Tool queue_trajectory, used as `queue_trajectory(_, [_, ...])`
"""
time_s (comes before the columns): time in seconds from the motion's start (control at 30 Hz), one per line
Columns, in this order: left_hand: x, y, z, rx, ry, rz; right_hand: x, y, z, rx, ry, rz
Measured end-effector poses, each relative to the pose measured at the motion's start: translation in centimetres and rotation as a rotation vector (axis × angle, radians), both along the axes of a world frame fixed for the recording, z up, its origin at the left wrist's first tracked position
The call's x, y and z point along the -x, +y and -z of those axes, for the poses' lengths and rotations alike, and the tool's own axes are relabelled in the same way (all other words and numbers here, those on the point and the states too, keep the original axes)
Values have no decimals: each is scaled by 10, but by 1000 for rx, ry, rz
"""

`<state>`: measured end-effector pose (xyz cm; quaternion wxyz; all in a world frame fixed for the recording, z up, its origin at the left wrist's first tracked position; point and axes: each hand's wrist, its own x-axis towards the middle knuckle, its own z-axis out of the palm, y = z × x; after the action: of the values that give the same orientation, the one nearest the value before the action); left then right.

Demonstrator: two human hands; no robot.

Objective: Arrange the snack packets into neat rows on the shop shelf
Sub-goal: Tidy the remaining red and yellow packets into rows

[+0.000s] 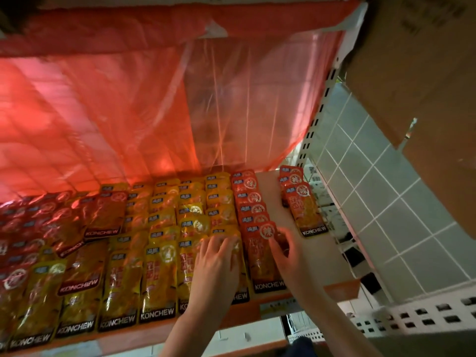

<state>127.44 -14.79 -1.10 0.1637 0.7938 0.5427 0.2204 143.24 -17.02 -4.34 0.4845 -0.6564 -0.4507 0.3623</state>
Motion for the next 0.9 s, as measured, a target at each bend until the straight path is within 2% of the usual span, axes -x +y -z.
queue_trajectory(0.2, [-4, -1, 1, -54, 8, -31, 2, -3, 6, -62, -329, 43])
queue_trajectory(0.43, [-14, -1, 0, -119, -18, -27, 4, -4, -2, -37, -331, 41])
queue_trajectory(0.67, [-26, 2, -8, -214, 20, 0, 0, -6, -4, -213, -395, 175])
queue_trajectory(0.8, [-29, 7, -11, -236, 8, 22, -18, 4, -10, -264, -521, 207])
queue_trajectory(0.9, [-29, 14, -13, -229, 10, 28, -35, 27, -20, -212, -620, 293])
